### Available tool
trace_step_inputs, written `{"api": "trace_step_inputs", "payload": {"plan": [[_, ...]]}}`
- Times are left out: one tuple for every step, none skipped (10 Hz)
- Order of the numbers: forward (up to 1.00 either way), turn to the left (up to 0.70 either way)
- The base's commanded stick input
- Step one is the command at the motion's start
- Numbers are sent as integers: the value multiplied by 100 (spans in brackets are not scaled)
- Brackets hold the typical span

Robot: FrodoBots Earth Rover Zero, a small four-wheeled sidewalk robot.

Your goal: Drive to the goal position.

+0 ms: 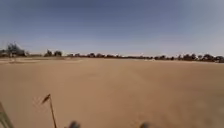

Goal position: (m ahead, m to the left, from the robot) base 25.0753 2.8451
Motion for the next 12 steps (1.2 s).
{"api": "trace_step_inputs", "payload": {"plan": [[70,0],[70,0],[70,0],[70,0],[70,0],[70,0],[70,0],[70,0],[70,0],[70,0],[70,0],[70,0]]}}
